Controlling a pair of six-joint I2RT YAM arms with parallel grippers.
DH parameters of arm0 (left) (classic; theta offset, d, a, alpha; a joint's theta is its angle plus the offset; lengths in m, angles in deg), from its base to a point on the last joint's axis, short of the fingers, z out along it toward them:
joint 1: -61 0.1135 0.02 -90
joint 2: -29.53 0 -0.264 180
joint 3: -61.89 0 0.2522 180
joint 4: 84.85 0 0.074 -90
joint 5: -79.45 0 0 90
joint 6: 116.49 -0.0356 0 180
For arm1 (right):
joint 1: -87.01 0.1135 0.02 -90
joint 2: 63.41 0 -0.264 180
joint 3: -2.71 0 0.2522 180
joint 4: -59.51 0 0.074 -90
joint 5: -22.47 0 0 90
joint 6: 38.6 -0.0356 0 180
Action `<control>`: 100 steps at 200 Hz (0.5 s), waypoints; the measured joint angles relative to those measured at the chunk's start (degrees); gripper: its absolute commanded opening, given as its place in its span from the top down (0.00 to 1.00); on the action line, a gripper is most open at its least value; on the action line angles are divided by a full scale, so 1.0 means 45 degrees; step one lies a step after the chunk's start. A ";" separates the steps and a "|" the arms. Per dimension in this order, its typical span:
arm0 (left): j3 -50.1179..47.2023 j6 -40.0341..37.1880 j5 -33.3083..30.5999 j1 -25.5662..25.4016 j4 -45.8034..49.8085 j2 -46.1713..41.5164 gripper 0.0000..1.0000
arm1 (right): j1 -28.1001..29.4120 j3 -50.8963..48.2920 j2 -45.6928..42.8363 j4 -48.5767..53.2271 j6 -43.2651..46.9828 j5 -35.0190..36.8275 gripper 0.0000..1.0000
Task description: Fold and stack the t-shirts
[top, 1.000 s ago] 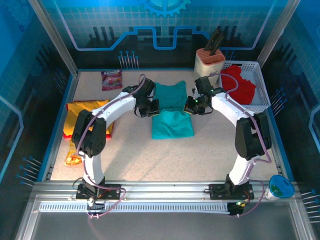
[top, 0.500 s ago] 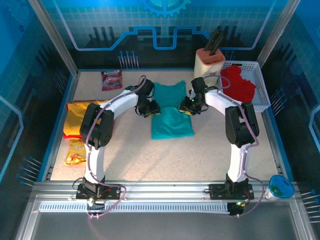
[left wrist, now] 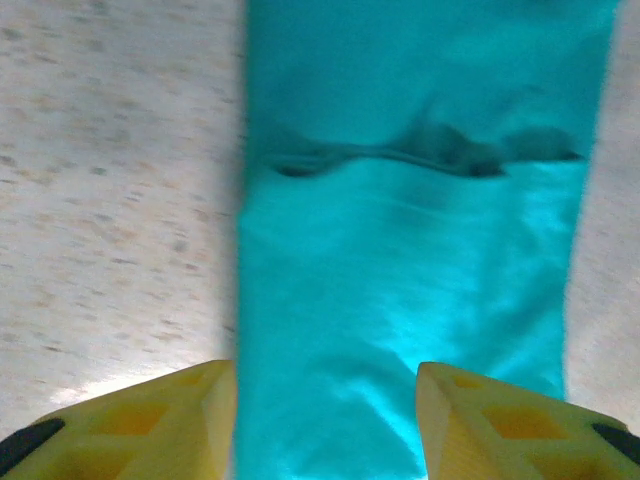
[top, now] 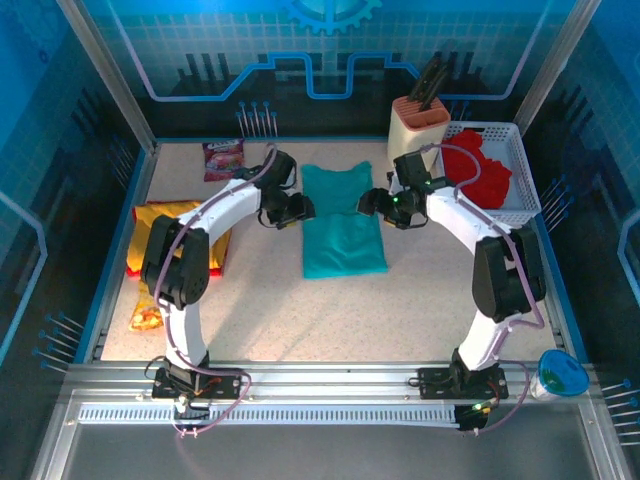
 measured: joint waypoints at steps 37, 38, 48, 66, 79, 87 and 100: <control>0.0044 0.0627 0.1030 -0.1141 -0.1243 0.0408 0.54 | 0.0529 -0.2497 -0.0199 -0.2395 -0.1248 -0.1452 0.25; 0.0049 0.0636 0.1044 -0.1156 -0.1263 0.0437 0.54 | 0.0534 -0.2550 -0.0189 -0.2429 -0.1273 -0.1477 0.25; 0.0155 0.0772 0.1268 -0.1287 -0.1491 0.0879 0.54 | 0.0549 -0.3230 -0.0087 -0.2895 -0.1564 -0.1749 0.26; 0.0277 0.0879 0.1350 -0.1311 -0.1681 0.1812 0.55 | 0.0539 -0.4289 0.0058 -0.3779 -0.1943 -0.2064 0.27; 0.0272 0.0884 0.1341 -0.1214 -0.1656 0.2385 0.55 | 0.0495 -0.4988 0.0049 -0.4639 -0.2118 -0.2404 0.28; 0.0267 0.0884 0.1341 -0.1127 -0.1666 0.2637 0.56 | 0.0457 -0.5246 -0.0029 -0.5129 -0.2195 -0.2560 0.28; 0.0175 0.0879 0.1462 -0.0908 -0.1695 0.2812 0.57 | 0.0398 -0.5600 -0.0058 -0.5858 -0.2263 -0.2832 0.29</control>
